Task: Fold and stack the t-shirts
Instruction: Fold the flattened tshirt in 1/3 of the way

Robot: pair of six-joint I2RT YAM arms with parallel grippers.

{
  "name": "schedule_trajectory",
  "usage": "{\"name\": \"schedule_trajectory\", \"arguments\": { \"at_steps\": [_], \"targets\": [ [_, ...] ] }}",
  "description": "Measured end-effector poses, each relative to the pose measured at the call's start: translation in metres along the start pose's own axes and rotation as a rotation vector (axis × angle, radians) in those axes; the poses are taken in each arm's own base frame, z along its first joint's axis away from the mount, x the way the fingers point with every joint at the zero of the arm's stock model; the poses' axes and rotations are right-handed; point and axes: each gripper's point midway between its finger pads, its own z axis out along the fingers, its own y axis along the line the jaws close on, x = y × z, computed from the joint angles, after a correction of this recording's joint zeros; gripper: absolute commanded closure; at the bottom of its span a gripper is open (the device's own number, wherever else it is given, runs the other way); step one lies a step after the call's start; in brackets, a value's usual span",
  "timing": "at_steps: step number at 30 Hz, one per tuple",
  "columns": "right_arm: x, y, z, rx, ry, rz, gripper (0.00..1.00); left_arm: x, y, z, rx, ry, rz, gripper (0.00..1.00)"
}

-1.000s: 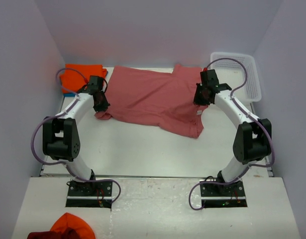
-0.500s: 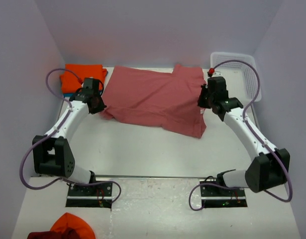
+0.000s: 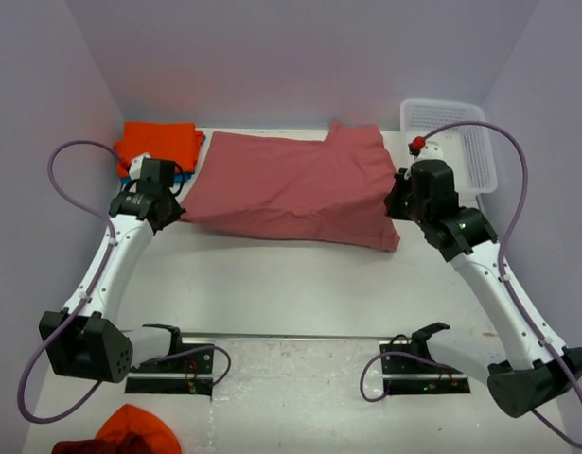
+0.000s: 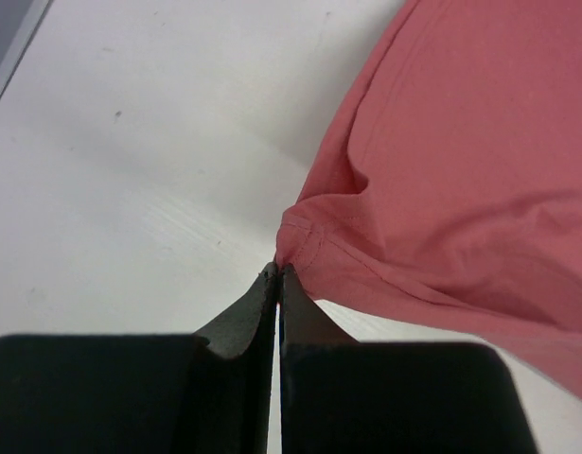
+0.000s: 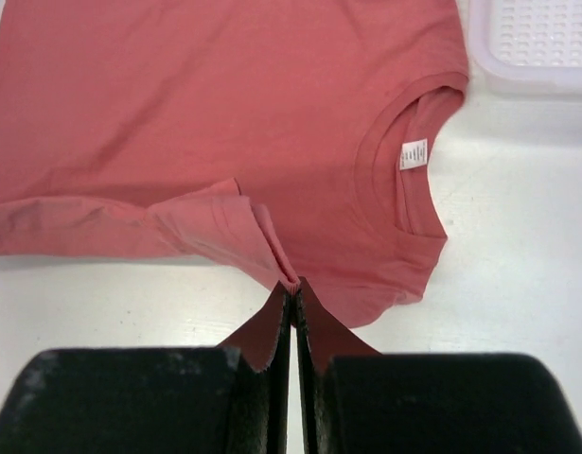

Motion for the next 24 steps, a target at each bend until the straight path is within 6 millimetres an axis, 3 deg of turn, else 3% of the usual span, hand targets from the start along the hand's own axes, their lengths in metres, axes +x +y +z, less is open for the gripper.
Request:
{"name": "schedule_trajectory", "arguments": {
  "at_steps": [11, 18, 24],
  "targets": [
    [0.014, -0.005, -0.066, 0.004, -0.024, 0.062, 1.0, 0.013, 0.051, -0.028, -0.126, -0.058, -0.017, 1.0],
    [0.029, -0.014, -0.088, 0.023, -0.004, 0.106, 1.0, 0.024, 0.068, -0.036, -0.146, -0.074, -0.011, 1.0],
    [0.031, -0.026, -0.098, 0.064, -0.026, 0.13, 1.0, 0.028, 0.068, -0.033, -0.139, -0.063, 0.013, 1.0]
  ]
}}
